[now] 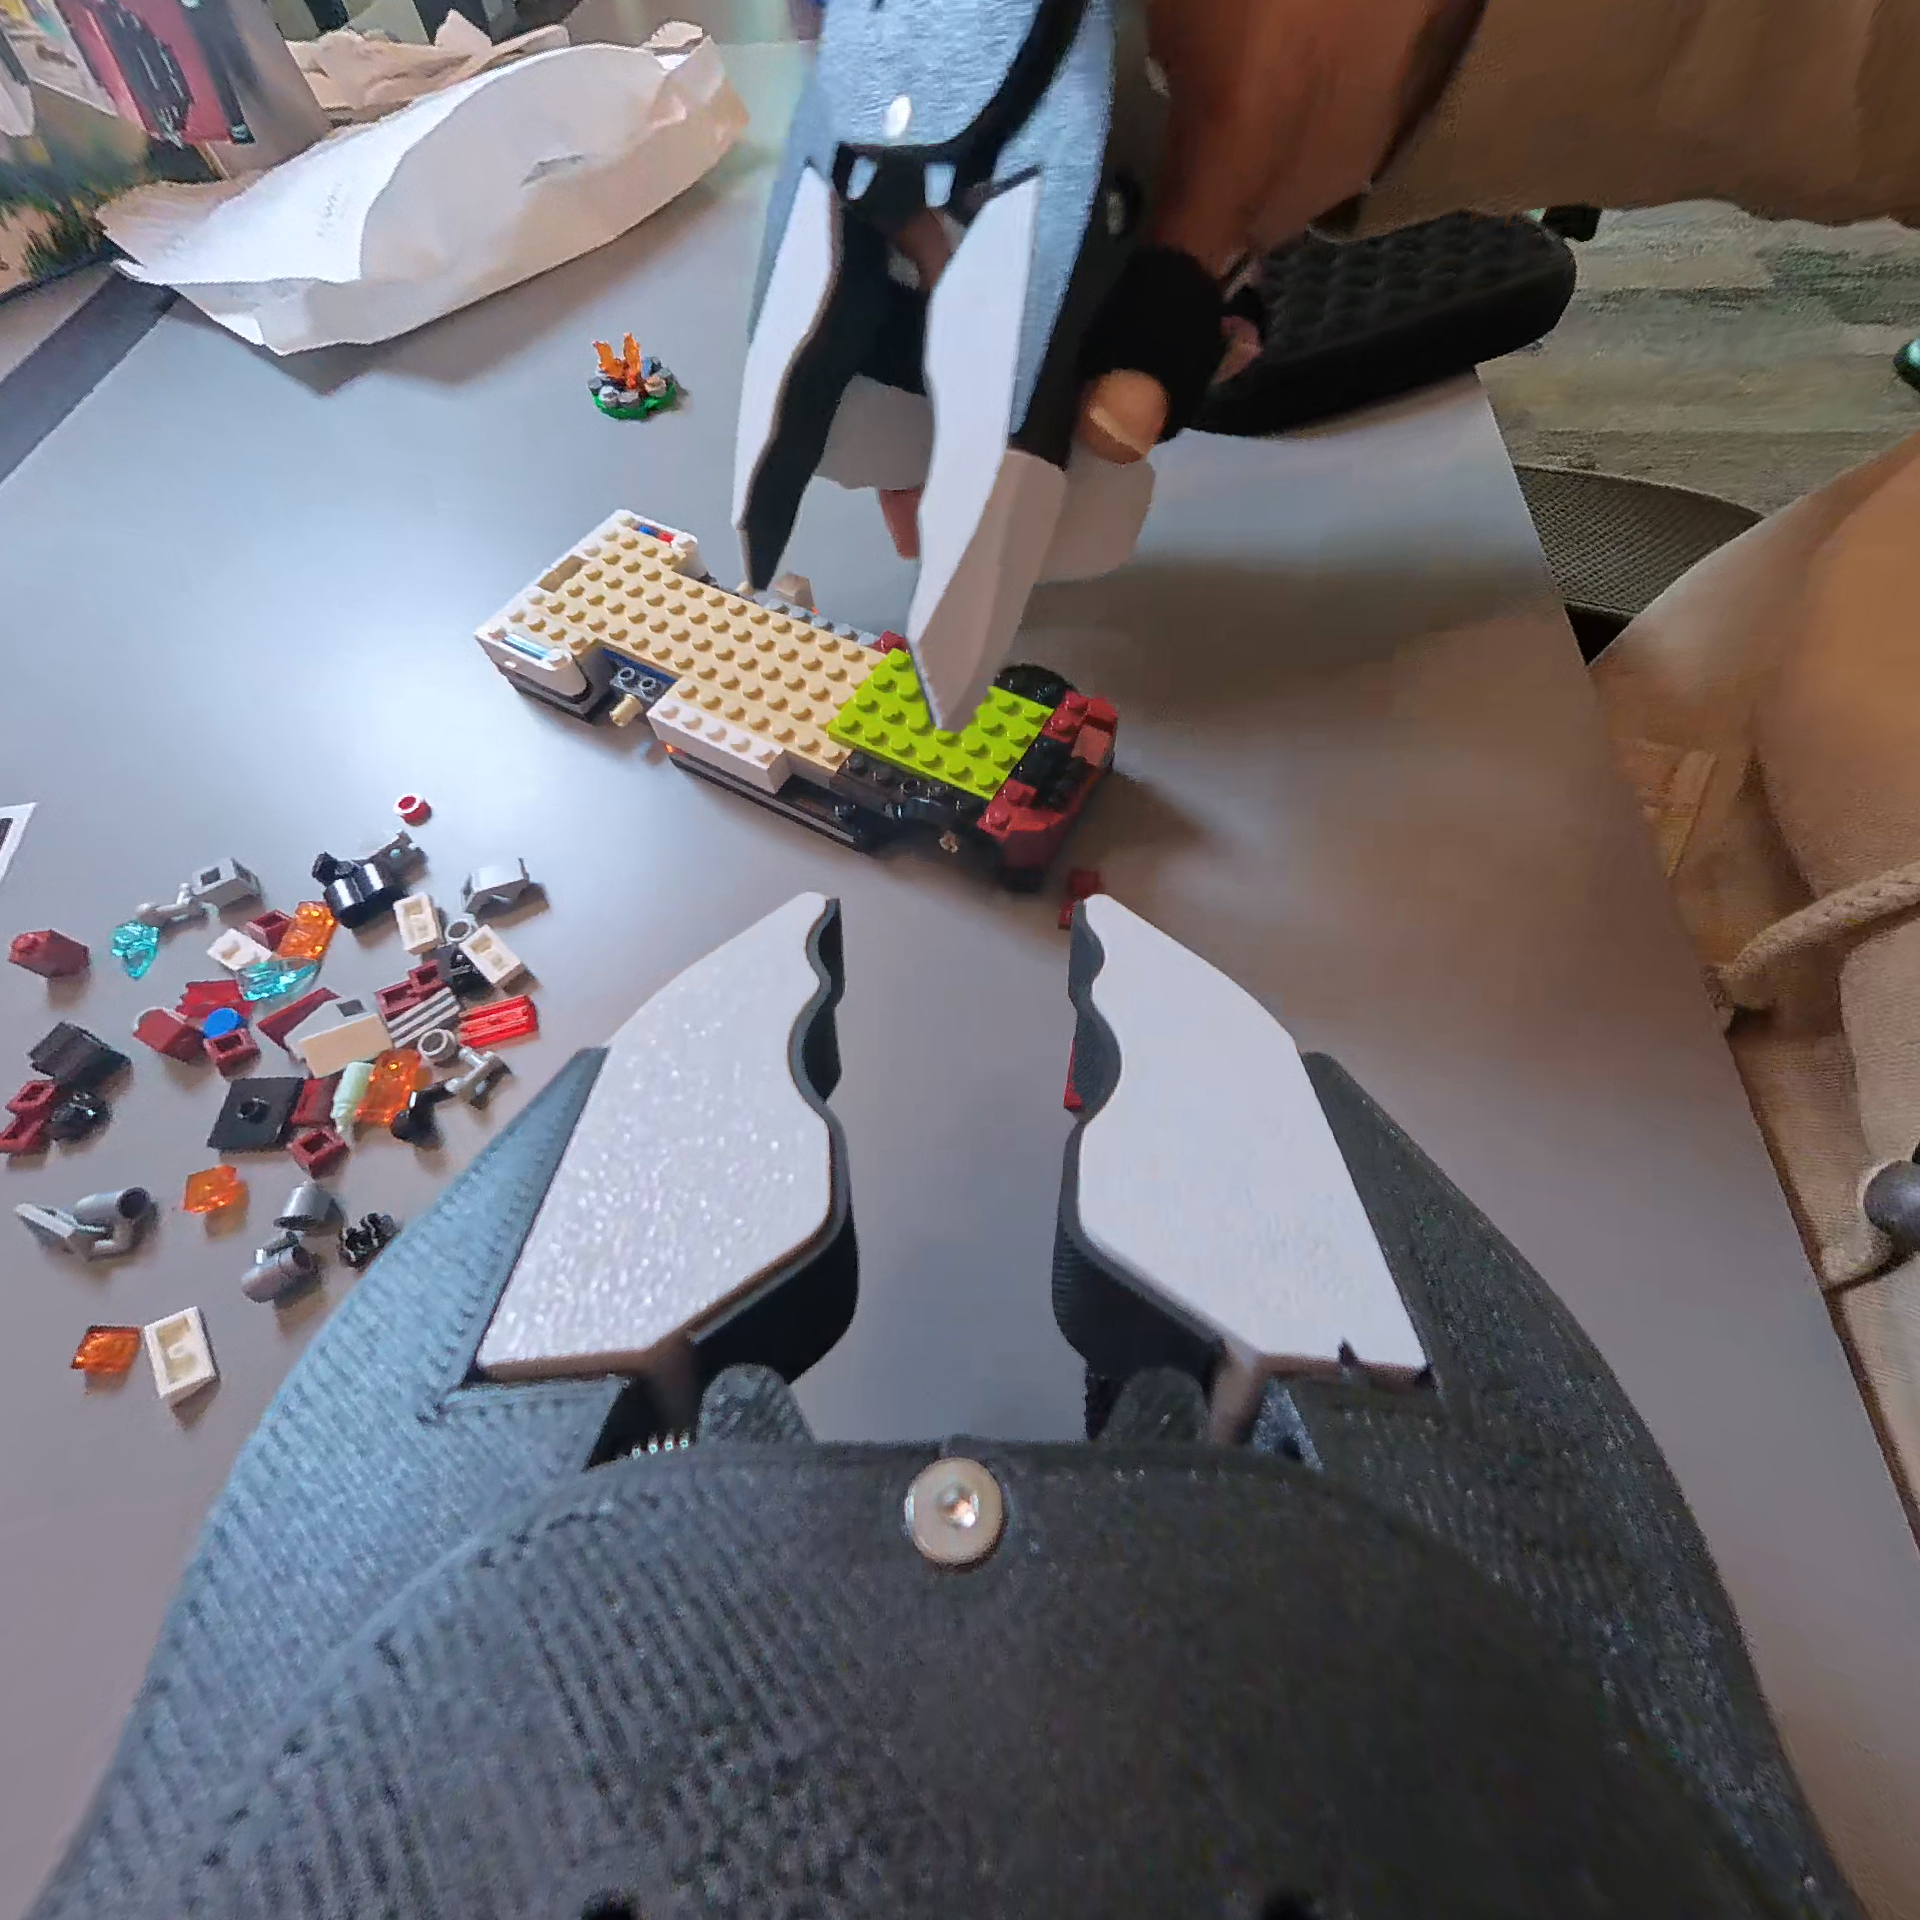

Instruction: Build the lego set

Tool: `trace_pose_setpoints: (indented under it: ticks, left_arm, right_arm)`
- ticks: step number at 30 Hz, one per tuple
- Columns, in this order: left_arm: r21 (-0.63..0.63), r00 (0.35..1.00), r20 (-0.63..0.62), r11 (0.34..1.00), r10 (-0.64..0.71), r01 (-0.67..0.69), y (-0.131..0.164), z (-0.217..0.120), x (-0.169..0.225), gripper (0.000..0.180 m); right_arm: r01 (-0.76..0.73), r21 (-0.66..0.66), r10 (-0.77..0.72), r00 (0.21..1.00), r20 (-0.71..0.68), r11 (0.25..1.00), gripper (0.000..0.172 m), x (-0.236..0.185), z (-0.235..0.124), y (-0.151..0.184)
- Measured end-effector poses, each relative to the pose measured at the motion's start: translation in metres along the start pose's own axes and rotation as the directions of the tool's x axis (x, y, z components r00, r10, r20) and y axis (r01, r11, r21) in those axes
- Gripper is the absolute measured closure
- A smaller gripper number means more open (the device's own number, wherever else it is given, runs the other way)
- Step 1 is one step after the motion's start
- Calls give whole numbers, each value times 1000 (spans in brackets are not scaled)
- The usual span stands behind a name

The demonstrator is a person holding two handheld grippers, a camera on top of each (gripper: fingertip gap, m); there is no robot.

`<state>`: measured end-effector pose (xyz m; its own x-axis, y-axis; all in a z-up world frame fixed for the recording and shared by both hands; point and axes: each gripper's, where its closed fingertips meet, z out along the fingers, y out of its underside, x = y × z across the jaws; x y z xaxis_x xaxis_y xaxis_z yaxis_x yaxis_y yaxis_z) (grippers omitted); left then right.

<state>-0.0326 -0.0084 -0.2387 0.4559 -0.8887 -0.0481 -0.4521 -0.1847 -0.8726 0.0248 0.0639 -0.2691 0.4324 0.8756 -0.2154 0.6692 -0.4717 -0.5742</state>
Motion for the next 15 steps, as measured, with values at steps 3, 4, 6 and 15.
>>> trace_pose_setpoints:
  ticks: [3, 4, 6, 15]
  left_arm:
    - [-1, 1000, 1, 1000, 12, -12, -1, 1, 2, 139]
    - [-3, 1000, 2, 1000, 13, -13, 0, 1, 2, 139]
    - [-8, 1000, 1, 1000, 5, -5, 2, 2, 1, 139]
    - [-27, 1000, 1, 1000, -1, 1, 8, 4, -1, 141]
  right_arm:
    - [68, -65, -65, 997, 33, 996, 75, 5, 8, -10]
    - [90, -88, -87, 995, 41, 992, 75, 7, 10, -13]
    - [136, -138, -132, 991, 37, 981, 73, 11, 16, -20]
    - [402, -376, -441, 897, -21, 835, 79, 17, 36, -26]
